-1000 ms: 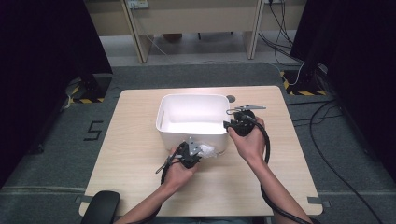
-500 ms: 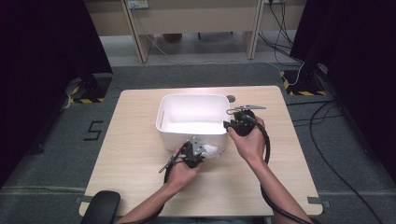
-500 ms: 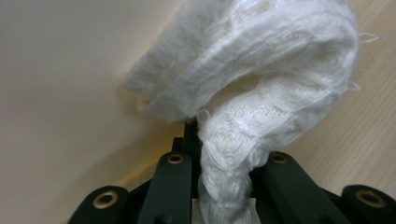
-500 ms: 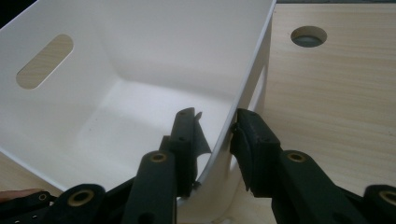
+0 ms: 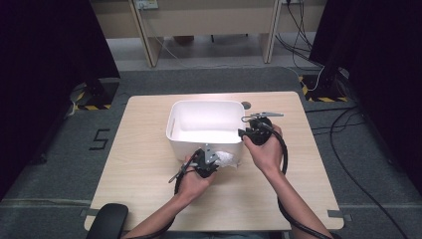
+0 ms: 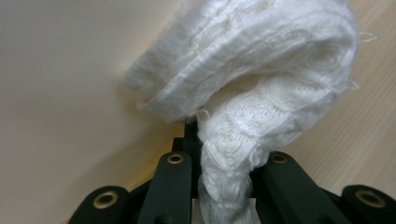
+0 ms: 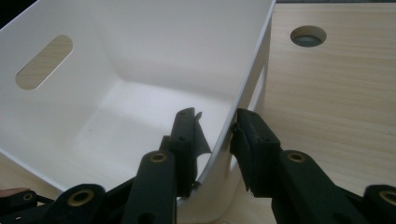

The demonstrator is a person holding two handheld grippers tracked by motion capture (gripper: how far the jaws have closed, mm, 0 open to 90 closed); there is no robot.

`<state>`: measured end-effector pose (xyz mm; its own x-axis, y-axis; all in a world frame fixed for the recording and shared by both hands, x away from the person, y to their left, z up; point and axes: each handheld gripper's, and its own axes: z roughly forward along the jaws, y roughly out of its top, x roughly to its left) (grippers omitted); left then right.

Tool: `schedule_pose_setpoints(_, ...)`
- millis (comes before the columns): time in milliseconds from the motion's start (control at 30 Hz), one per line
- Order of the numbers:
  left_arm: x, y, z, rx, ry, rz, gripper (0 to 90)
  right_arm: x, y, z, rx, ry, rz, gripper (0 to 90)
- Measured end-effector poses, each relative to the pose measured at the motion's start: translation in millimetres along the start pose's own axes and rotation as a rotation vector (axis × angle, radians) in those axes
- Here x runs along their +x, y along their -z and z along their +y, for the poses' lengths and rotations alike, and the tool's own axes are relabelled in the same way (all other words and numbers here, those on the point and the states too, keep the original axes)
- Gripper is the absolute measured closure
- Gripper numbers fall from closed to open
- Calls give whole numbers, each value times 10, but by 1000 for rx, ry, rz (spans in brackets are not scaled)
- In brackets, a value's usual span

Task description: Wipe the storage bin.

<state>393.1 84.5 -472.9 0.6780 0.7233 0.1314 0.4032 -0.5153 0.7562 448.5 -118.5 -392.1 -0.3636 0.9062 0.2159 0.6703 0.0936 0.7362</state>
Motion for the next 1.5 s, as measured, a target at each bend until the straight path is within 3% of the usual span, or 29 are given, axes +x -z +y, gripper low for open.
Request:
schedule_pose_setpoints(933, 24, 243, 260, -24, 15, -1, 790, 15, 6, -11, -7, 7, -11, 699)
schedule_pose_setpoints(1500, 12, 288, 349, -26, 17, -1, 790, 15, 9, -8, -2, 4, -7, 696)
